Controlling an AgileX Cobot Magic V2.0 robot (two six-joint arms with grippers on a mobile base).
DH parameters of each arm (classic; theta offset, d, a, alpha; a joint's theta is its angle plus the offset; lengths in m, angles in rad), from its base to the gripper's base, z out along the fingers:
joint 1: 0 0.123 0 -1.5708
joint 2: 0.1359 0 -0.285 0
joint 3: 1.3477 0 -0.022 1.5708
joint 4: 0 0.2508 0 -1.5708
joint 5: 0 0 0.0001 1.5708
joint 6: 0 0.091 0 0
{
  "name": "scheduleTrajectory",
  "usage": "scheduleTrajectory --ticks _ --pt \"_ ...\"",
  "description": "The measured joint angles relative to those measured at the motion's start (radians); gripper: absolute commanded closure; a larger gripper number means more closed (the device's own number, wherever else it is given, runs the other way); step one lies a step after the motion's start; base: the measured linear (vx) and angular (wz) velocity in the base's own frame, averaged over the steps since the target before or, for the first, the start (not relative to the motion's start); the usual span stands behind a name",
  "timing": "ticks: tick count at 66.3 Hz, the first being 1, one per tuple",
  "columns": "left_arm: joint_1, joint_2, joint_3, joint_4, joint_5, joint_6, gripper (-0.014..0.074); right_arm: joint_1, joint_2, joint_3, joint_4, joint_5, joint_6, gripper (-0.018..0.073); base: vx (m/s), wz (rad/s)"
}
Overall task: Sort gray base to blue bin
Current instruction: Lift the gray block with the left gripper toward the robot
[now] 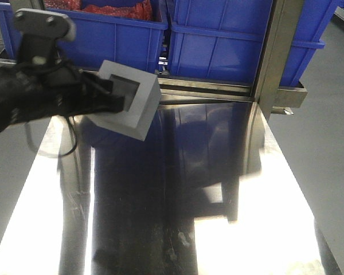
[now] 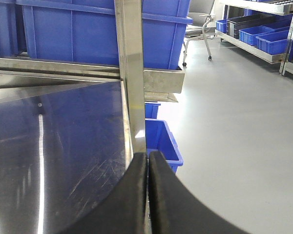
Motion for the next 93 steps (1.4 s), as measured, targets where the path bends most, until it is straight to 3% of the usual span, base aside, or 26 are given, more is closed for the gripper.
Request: scheduleTrajectory --ticks 19,48,69,93 --pt "0.000 -0.320 0.342 0.006 -0.250 0.000 0.0603 0.000 0.000 0.000 0.000 0.000 0.000 0.0564 0.00 0.00" --pt "0.000 -0.714 0.616 0.009 -0.325 0.000 0.0603 0.000 0.000 0.000 0.000 0.000 0.000 0.0564 0.00 0.00" --pt "0.000 -0.941 0.689 0.010 -0.390 0.000 0.0603 0.000 0.000 0.000 0.000 0.000 0.000 0.0564 0.00 0.00" --pt "0.000 -0.971 0.689 0.010 -0.390 0.000 0.0603 0.000 0.000 0.000 0.000 0.000 0.000 0.0564 0.00 0.00"
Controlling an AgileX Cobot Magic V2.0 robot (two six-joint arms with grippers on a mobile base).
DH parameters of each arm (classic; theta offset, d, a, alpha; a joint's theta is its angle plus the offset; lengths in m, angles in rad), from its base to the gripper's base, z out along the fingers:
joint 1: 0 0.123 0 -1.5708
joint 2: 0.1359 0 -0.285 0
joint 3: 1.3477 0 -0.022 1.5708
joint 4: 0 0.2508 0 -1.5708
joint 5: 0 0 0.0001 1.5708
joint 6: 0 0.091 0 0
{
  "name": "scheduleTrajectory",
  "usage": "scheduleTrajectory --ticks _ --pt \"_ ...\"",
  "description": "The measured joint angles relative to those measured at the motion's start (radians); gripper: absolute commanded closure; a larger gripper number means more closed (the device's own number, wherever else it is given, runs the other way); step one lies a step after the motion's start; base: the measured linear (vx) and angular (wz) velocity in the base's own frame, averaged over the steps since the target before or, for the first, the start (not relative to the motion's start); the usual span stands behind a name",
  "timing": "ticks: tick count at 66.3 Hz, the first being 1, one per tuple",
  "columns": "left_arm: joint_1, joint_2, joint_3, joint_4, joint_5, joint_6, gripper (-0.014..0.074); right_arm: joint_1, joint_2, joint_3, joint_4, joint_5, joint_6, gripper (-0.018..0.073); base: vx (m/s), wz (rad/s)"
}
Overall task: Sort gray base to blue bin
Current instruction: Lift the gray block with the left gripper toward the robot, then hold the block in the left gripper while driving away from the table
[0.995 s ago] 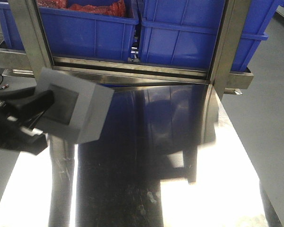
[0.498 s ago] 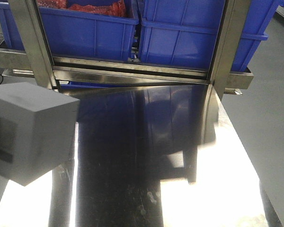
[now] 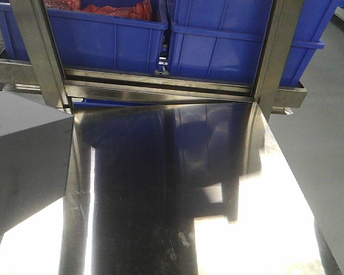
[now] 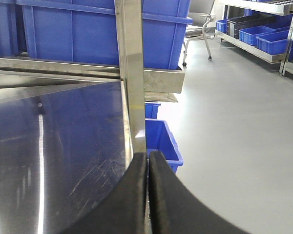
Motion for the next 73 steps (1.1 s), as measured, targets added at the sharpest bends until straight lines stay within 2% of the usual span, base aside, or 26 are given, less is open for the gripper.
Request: scheduleTrajectory --ticks 73 --pt "0.000 0.000 0.000 0.000 0.000 0.000 0.0603 0.000 0.000 0.000 0.000 0.000 0.000 0.0564 0.00 0.00"
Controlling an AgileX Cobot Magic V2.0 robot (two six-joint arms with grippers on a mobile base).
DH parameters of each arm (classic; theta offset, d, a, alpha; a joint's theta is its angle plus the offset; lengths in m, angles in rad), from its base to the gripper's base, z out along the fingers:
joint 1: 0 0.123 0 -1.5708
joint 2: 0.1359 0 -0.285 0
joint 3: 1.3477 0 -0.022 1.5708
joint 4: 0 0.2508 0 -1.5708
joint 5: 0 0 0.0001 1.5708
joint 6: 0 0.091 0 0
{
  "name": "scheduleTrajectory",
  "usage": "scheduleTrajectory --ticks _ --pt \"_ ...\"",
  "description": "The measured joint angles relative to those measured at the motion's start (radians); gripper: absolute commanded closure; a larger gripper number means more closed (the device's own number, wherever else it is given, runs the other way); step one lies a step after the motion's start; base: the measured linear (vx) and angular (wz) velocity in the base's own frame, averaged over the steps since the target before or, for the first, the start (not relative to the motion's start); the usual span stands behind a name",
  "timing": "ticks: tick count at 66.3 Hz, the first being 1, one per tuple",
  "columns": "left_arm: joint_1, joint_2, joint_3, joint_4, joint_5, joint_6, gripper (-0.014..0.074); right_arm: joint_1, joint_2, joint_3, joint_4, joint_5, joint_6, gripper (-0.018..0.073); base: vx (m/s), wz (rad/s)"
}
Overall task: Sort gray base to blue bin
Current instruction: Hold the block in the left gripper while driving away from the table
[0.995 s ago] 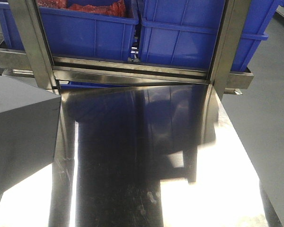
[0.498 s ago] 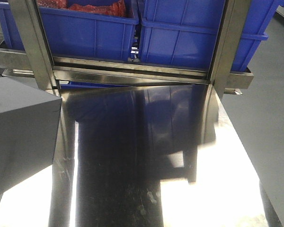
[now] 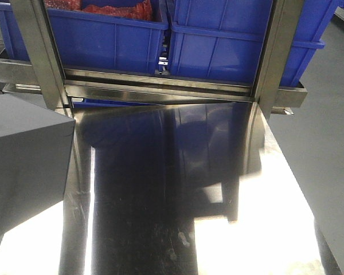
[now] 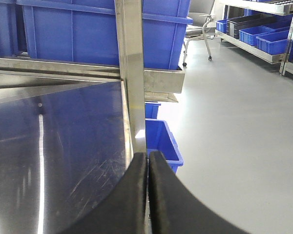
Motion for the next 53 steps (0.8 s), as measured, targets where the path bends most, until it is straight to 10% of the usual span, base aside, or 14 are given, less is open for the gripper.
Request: scheduleTrajectory --ticks 53 --pt "0.001 0.000 0.000 0.000 0.000 0.000 0.0603 0.000 0.000 0.000 0.000 0.000 0.000 0.0564 -0.05 -0.18"
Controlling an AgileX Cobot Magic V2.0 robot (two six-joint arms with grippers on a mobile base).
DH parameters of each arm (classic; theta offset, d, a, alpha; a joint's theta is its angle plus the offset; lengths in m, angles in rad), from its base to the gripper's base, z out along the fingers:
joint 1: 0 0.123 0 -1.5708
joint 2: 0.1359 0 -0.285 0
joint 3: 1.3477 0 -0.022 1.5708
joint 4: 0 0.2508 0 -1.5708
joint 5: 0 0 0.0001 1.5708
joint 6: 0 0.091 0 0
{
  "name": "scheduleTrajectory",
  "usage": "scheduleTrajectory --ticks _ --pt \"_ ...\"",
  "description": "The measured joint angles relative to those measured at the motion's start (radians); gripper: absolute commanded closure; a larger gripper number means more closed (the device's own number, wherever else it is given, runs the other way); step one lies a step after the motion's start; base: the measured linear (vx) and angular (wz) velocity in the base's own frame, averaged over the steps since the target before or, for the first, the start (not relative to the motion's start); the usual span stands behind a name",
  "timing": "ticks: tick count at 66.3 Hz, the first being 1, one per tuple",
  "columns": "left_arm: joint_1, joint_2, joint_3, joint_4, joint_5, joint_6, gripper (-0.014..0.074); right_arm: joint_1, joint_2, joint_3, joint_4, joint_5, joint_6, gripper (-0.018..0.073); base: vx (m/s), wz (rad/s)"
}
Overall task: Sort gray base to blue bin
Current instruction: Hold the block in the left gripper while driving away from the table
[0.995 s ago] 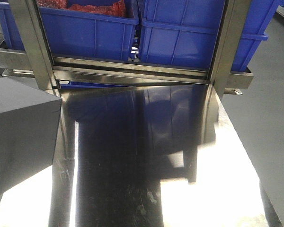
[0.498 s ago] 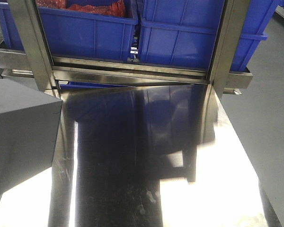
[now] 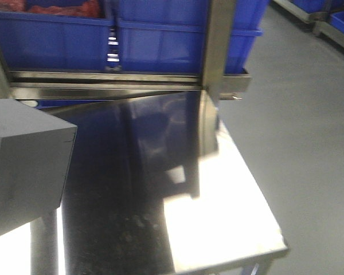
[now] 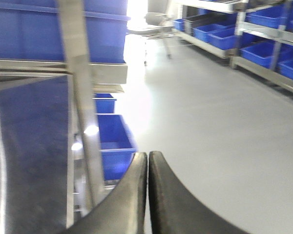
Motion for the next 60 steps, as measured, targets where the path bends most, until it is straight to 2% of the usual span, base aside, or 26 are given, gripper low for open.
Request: scheduleTrajectory --ticks 20,60 --pt "0.000 0.000 0.000 0.001 0.000 0.000 0.0603 0.000 0.000 0.000 0.000 0.000 0.000 0.0564 -0.11 -0.42" --pt "0.000 0.000 0.000 0.003 0.000 0.000 0.0603 0.000 0.000 0.000 0.000 0.000 0.000 0.0564 -0.03 -0.12"
